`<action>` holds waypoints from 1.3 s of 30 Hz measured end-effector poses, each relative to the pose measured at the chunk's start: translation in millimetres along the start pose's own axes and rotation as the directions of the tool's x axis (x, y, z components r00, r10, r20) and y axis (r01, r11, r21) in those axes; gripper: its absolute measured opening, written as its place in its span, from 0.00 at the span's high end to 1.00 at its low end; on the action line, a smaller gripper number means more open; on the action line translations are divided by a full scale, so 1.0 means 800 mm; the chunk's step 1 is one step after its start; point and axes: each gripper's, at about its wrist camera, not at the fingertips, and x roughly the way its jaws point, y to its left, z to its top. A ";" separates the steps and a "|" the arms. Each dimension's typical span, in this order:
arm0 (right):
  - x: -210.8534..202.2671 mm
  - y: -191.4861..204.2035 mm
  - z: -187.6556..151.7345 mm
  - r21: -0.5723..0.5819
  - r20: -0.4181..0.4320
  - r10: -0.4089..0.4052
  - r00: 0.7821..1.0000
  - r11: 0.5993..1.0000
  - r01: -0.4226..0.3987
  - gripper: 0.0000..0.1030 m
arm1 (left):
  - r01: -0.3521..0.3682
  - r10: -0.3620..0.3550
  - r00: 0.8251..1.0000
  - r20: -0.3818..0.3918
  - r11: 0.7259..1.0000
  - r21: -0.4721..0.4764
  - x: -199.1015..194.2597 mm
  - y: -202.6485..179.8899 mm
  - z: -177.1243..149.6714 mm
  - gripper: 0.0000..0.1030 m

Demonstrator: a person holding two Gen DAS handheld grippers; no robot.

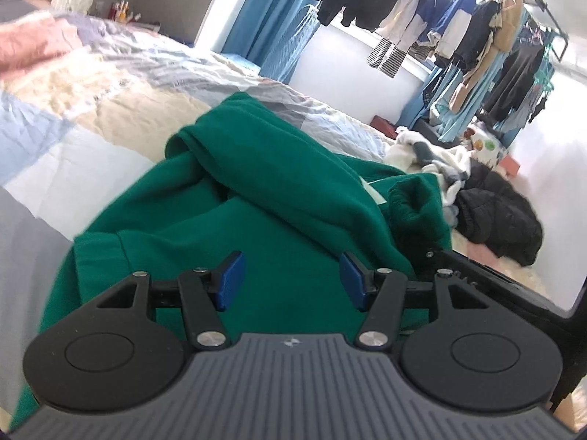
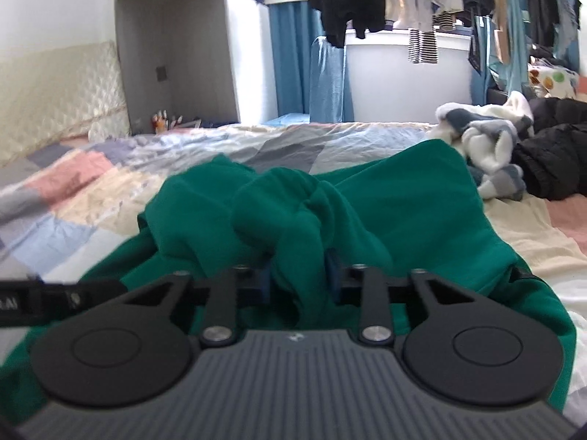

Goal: Fold large clothes

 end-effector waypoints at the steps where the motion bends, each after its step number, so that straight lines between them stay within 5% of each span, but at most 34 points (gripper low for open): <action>1: -0.005 -0.002 0.002 0.006 0.008 -0.009 1.000 1.000 0.009 0.74 | 0.008 -0.008 1.000 0.001 1.000 -0.003 -0.001 -0.001 0.000 0.39; 9: -0.046 -0.042 0.007 0.211 0.051 -0.106 0.993 0.973 0.093 0.75 | -0.023 0.023 1.000 0.004 1.000 0.009 0.002 -0.001 -0.004 0.39; 15: -0.049 -0.087 -0.018 0.451 -0.104 -0.164 0.981 0.871 0.194 0.68 | -0.020 0.020 1.000 -0.017 1.000 0.015 0.004 -0.004 -0.005 0.40; 19: -0.054 -0.106 -0.027 0.507 -0.150 -0.230 0.961 0.817 0.275 0.52 | -0.022 0.022 1.000 -0.014 0.999 0.037 0.004 -0.009 -0.008 0.40; 24: -0.075 -0.103 -0.015 0.465 -0.065 -0.275 0.959 0.842 0.273 0.51 | -0.017 0.018 1.000 -0.022 0.999 0.027 0.007 -0.006 -0.009 0.40; 28: -0.096 -0.097 0.000 0.393 0.050 -0.350 0.935 0.868 0.304 0.50 | -0.018 0.019 0.999 -0.027 0.999 0.028 0.011 -0.005 -0.009 0.40; 31: -0.102 -0.106 0.011 0.396 0.099 -0.326 0.940 0.880 0.263 0.49 | -0.020 0.021 0.999 -0.031 0.999 0.034 0.012 -0.007 -0.010 0.40; 35: -0.086 -0.104 0.011 0.365 0.059 -0.237 0.970 0.909 0.200 0.49 | -0.026 0.028 0.999 -0.037 0.999 0.048 0.015 -0.010 -0.012 0.40; 39: -0.047 -0.100 0.001 0.336 -0.096 -0.156 0.983 0.925 0.180 0.49 | -0.037 0.040 0.998 -0.051 0.997 0.063 0.020 -0.013 -0.015 0.40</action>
